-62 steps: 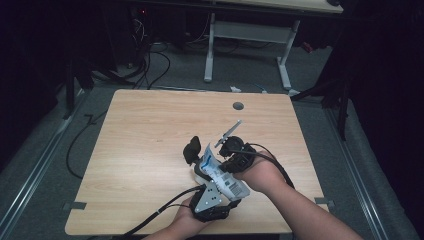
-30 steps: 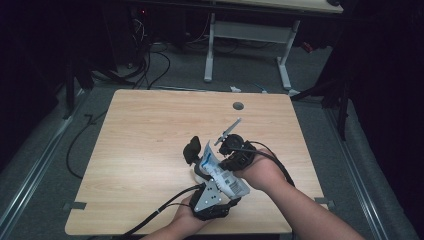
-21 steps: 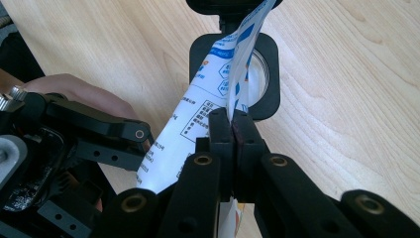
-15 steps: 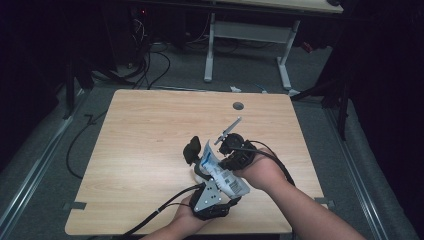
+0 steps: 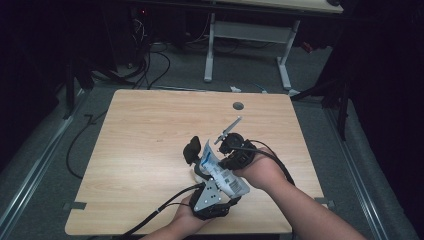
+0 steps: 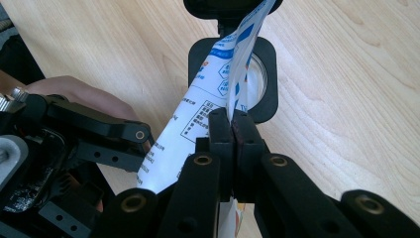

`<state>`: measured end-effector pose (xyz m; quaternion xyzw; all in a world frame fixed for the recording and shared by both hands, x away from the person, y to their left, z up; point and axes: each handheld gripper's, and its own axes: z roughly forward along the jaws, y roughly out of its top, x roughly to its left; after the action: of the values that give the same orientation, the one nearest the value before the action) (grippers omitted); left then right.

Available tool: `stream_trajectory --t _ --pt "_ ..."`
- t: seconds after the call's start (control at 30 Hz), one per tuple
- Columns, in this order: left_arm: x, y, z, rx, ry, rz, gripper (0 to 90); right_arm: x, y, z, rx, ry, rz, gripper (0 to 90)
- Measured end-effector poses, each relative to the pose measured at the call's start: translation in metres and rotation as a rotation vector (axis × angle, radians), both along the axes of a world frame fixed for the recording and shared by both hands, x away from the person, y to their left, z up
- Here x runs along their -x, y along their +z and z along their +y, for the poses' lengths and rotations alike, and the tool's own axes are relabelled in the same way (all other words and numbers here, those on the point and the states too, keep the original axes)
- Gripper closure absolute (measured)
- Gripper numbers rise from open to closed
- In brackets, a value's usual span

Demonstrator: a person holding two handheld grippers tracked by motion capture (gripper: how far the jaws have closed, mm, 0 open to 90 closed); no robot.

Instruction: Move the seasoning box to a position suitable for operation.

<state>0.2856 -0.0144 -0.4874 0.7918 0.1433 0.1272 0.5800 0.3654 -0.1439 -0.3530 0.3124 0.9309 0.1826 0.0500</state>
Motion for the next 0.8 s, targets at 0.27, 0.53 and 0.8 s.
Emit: stream_trajectory --t 0.27,0.53,0.8 --pt "-0.0021 0.0013 0.0003 0.001 0.004 0.005 52.8 -0.0029 0.0015 0.0016 0.008 0.006 -0.005 89.4" --pt "-0.0015 0.0018 -0.0003 0.002 0.005 0.006 52.9 -0.0025 0.0015 0.0019 0.015 0.006 -0.008 89.5" --pt "-0.0028 0.0017 0.0002 0.000 0.010 0.006 52.9 -0.0045 0.0005 0.0022 0.008 0.007 -0.007 89.4"
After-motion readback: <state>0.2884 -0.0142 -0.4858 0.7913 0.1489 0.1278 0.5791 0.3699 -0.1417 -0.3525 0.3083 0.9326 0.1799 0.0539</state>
